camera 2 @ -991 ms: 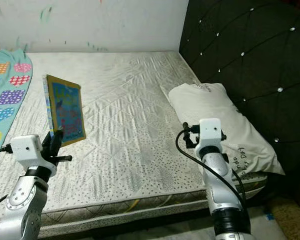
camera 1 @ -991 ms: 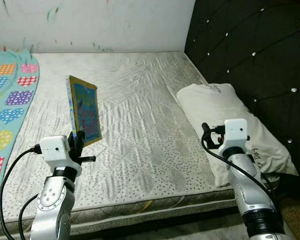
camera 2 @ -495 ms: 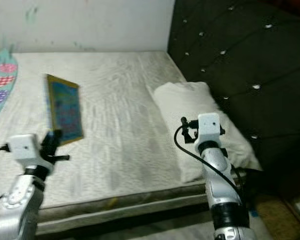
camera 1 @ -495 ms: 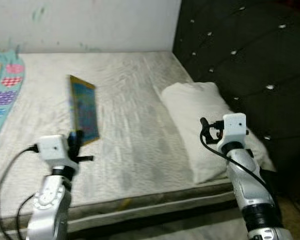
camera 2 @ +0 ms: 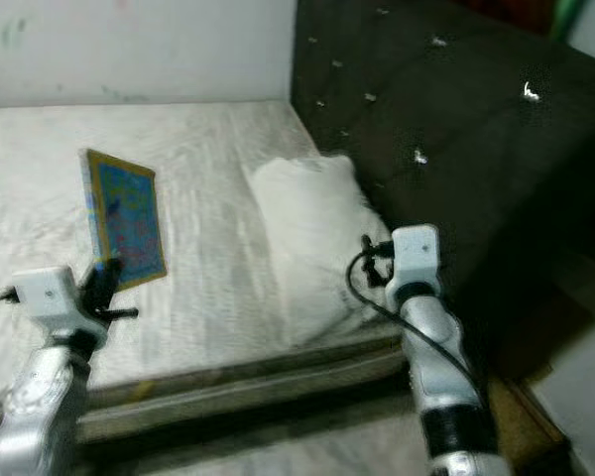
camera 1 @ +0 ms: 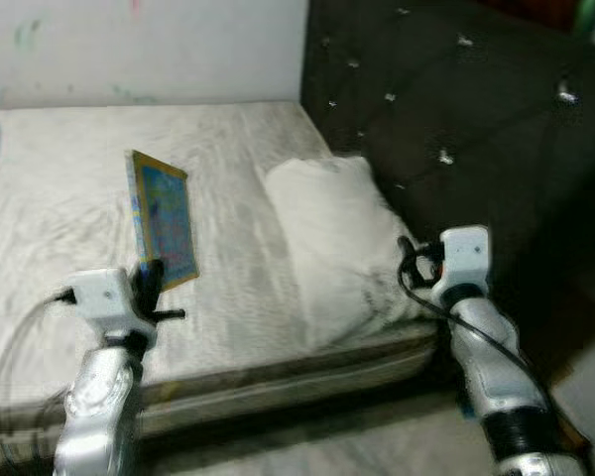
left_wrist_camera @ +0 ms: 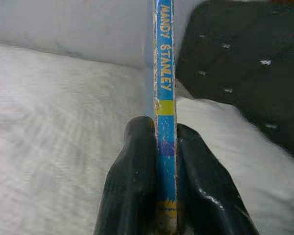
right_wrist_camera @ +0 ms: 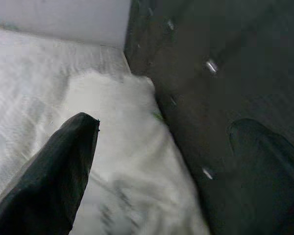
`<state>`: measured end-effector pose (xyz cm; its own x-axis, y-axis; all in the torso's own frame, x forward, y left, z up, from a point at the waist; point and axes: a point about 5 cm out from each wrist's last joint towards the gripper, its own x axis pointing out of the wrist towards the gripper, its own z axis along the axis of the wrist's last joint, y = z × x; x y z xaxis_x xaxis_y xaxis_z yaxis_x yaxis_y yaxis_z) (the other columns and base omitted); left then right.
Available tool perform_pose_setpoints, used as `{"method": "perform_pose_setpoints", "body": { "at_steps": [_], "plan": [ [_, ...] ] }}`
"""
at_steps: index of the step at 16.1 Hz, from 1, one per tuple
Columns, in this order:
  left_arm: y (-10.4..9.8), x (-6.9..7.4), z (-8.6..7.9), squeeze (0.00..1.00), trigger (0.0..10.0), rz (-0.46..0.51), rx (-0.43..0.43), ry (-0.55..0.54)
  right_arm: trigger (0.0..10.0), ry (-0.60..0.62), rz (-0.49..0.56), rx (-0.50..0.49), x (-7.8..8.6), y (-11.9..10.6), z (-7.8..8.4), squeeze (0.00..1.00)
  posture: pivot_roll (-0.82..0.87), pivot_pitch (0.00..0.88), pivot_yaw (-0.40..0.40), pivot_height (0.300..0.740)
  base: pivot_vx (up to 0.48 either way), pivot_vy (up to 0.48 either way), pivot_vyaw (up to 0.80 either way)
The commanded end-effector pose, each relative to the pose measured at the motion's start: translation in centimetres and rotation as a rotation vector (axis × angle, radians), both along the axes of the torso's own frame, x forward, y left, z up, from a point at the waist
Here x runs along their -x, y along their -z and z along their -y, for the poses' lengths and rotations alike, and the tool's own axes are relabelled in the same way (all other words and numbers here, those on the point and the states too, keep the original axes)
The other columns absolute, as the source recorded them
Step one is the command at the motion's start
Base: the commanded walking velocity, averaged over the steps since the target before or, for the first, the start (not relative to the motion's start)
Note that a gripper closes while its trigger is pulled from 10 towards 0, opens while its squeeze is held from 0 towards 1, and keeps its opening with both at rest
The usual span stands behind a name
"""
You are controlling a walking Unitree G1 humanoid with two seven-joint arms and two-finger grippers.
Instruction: Clean up the room
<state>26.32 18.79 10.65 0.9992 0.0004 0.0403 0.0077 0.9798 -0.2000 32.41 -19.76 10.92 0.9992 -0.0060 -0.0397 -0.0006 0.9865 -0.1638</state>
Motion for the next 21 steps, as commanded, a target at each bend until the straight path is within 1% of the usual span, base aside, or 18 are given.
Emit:
{"method": "perform_pose_setpoints", "body": {
  "at_steps": [1,3,5,10,18,21],
  "plan": [
    [-1.30,-0.33,0.13,0.00,10.0,0.068,-0.007,0.026,10.0,0.002,0.029,0.006,-0.42,-0.84,-0.08,0.00,0.00,0.000,-0.032,0.740,0.000,0.000,0.00],
    [-1.52,-0.31,0.16,0.00,10.0,0.082,0.028,0.041,10.0,-0.007,0.033,0.011,-0.38,-0.85,-0.20,0.00,0.00,0.000,-0.031,0.740,0.000,0.000,0.00],
    [-1.65,-0.24,0.29,0.00,10.0,0.094,0.043,0.057,10.0,-0.015,0.036,0.015,-0.33,-0.84,-0.30,0.00,0.00,0.000,-0.031,0.740,0.000,0.000,0.00],
    [-1.81,-0.29,0.65,0.00,10.0,0.102,0.055,0.081,10.0,-0.035,0.047,0.024,-0.28,-0.92,-0.60,0.00,0.00,0.000,-0.028,0.740,0.305,0.000,0.70],
    [-1.68,-0.34,0.77,0.00,10.0,0.092,0.060,0.089,10.0,-0.027,0.043,0.018,-0.28,-0.83,-0.50,0.00,0.00,0.000,-0.030,0.740,0.326,0.000,0.00],
    [-1.58,-0.45,0.85,0.00,10.0,0.083,0.061,0.084,10.0,-0.027,0.044,0.017,-0.26,-0.84,-0.49,0.00,0.00,0.000,-0.029,0.740,0.084,0.000,0.00]
  ]
}}
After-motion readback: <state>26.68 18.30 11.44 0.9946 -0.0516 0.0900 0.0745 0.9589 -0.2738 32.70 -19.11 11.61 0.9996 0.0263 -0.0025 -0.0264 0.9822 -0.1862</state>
